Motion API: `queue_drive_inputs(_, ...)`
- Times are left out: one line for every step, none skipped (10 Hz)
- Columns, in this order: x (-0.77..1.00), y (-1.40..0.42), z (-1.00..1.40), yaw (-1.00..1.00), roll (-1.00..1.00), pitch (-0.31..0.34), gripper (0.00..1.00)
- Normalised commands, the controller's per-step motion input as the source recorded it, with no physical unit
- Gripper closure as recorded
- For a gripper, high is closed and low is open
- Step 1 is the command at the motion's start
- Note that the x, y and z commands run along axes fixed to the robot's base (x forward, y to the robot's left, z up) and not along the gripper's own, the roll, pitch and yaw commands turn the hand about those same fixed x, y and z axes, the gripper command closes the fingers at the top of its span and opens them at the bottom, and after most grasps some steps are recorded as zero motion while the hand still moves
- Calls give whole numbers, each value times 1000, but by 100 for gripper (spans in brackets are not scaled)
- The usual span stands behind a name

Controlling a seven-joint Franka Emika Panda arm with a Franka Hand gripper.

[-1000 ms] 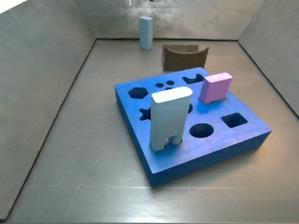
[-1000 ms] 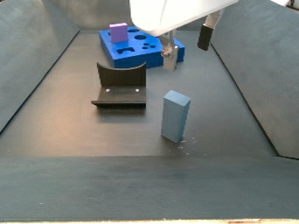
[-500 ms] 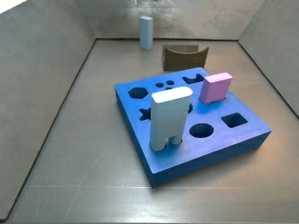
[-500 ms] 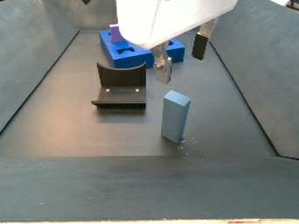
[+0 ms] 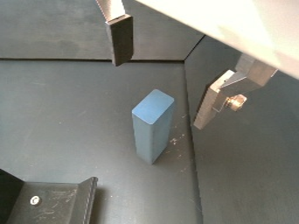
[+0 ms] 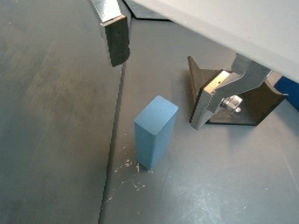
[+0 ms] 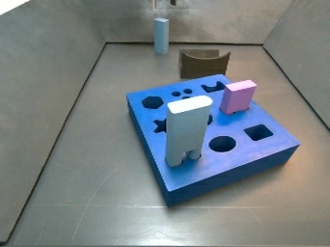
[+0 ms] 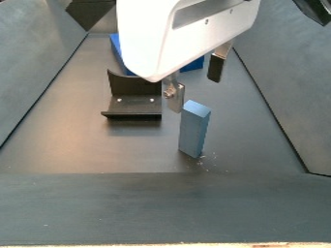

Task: Pick up the rectangle object. Move to above the board. Insert the rectangle object.
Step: Pick up the rectangle object.

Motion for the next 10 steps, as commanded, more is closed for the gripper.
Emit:
queue_drive_inputs(-40, 0, -389, 0, 0, -69, 0)
queue_drive_inputs(-180, 0, -640, 0, -66, -206, 0)
queue_drive_inputs(-171, 0, -589, 0, -71, -180, 0)
queue_drive_inputs(-6, 0, -20, 0, 0, 0, 0)
queue_drive_inputs(0, -3, -63, 0, 0, 0, 0)
queue_drive_inputs(0, -6, -457, 0, 0, -43, 0)
queue_drive_inputs(-34, 0, -786, 0, 0, -217, 0)
queue_drive_inputs(-29, 0, -794, 0, -6, -234, 0)
queue_drive_inputs(-6, 0, -749, 0, -31, -214, 0)
queue_drive_inputs(0, -11, -580, 0, -11, -154, 0)
